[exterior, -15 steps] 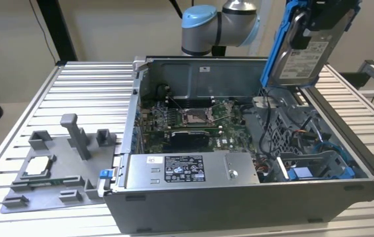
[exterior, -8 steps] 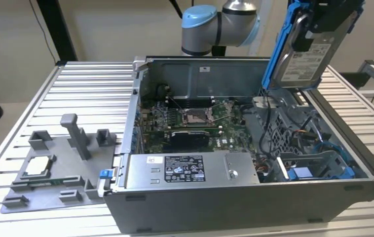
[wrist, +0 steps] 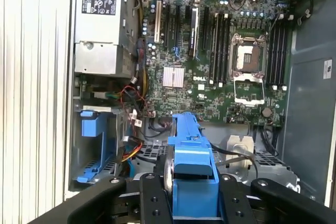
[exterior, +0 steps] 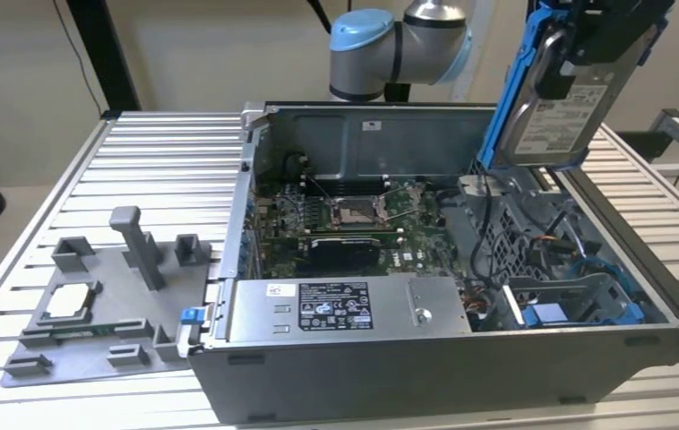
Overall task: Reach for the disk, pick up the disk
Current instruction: 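Pick up the disk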
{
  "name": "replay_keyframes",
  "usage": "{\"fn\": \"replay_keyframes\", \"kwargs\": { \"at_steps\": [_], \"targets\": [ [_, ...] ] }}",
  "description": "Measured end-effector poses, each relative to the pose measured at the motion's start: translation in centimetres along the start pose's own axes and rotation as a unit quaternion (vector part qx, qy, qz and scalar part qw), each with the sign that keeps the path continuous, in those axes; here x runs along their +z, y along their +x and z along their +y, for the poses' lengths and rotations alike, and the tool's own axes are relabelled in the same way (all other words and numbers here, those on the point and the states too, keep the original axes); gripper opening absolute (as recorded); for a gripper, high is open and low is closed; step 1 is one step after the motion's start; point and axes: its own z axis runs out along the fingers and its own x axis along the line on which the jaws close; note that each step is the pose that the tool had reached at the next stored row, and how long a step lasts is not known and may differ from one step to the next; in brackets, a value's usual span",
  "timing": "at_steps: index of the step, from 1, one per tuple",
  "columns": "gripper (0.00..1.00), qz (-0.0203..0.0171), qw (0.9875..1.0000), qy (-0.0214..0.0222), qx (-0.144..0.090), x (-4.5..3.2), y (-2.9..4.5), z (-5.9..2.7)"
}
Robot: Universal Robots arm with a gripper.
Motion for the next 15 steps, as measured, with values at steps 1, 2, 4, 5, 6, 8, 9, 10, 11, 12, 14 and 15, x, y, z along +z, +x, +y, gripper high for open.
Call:
{"fn": "replay_keyframes", "kwargs": {
  "at_steps": [1,2,4,5,6,8,9,10,11,12,14,15],
  "targets": [
    [0.0,0.0004,1.0,0.0,0.0,0.01,0.19,0.0],
    [0.0,0.0009,1.0,0.0,0.0,0.01,0.35,0.01],
    [0.0,0.0018,1.0,-0.0001,0.0,0.02,0.7,0.02],
    [0.0,0.0022,1.0,-0.0001,0.0,0.02,0.88,0.02],
    [0.0,0.0026,1.0,-0.0001,0.0,0.03,1.09,0.02],
    [0.0,0.0033,1.0,-0.0001,0.0,0.04,1.5,0.03],
    [0.0,0.0037,1.0,-0.0001,0.0,0.04,1.7,0.03],
    [0.0,0.004,1.0,-0.0001,0.0,0.04,1.92,0.04],
    [0.0,0.0044,1.0,-0.0002,0.0,0.05,2.13,0.04],
    [0.0,0.0047,1.0,-0.0001,0.0,0.05,2.33,0.04],
    [0.0,0.0055,1.0,-0.0002,0.0,0.06,2.75,0.05],
    [0.0,0.0059,1.0,-0.0002,0.0,0.06,2.94,0.05]
  ]
}}
